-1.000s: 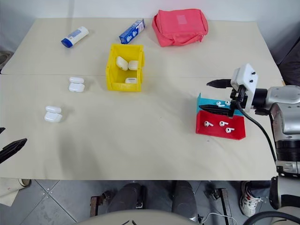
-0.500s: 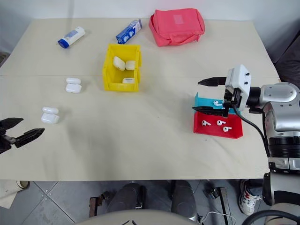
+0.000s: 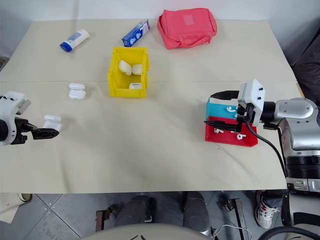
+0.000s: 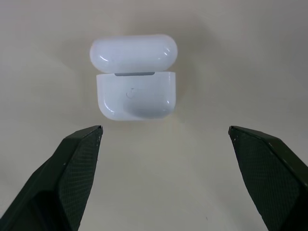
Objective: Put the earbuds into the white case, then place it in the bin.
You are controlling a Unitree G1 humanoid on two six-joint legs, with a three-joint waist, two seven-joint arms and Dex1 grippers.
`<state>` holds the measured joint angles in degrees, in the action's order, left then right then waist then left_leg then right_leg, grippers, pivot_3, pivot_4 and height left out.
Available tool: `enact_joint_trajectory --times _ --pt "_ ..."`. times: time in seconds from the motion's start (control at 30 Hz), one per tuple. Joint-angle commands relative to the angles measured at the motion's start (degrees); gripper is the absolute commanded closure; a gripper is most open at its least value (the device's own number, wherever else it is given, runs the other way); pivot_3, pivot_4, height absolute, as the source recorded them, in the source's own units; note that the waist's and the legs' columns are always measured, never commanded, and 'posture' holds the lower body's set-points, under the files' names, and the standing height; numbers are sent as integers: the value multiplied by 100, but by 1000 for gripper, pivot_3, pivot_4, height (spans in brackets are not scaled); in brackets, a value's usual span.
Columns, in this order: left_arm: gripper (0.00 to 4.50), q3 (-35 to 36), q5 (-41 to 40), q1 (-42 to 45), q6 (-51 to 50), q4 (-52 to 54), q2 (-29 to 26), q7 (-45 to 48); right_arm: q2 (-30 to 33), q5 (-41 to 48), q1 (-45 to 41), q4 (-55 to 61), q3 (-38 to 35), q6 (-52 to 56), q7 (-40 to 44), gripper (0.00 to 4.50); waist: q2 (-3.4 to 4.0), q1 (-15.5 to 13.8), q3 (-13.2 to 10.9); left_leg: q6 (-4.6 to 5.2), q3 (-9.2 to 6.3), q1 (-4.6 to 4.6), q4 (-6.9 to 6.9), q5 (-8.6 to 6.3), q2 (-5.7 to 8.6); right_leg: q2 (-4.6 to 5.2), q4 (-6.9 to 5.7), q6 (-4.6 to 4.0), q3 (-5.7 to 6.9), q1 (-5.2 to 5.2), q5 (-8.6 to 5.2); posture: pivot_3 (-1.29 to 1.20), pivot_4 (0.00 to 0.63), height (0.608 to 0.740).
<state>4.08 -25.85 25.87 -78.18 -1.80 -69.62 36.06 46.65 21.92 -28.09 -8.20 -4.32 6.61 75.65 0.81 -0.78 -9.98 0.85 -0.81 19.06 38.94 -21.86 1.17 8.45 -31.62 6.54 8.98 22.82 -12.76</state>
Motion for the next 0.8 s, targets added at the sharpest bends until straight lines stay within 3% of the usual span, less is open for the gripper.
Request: enact_joint_trajectory --times 0.03,0.37,0.8 --pt "32 -434 344 479 71 -512 -32 38 106 112 85 270 -226 23 -91 0 -2 -1 0 1 0 0 0 1 0 0 0 0 0 0 0 0 150 740" --pt "32 -1554 1196 1770 883 -2348 497 451 173 84 238 370 -314 64 -212 0 -16 -50 2 19 9 0 2 21 4 1 -6 2 -1 -1 1 0 150 740" --pt "32 -1839 1767 2185 739 -3033 879 760 227 67 232 324 -328 51 -248 0 -33 -63 3 26 12 0 6 25 5 1 -10 3 -1 -2 1 0 150 740"
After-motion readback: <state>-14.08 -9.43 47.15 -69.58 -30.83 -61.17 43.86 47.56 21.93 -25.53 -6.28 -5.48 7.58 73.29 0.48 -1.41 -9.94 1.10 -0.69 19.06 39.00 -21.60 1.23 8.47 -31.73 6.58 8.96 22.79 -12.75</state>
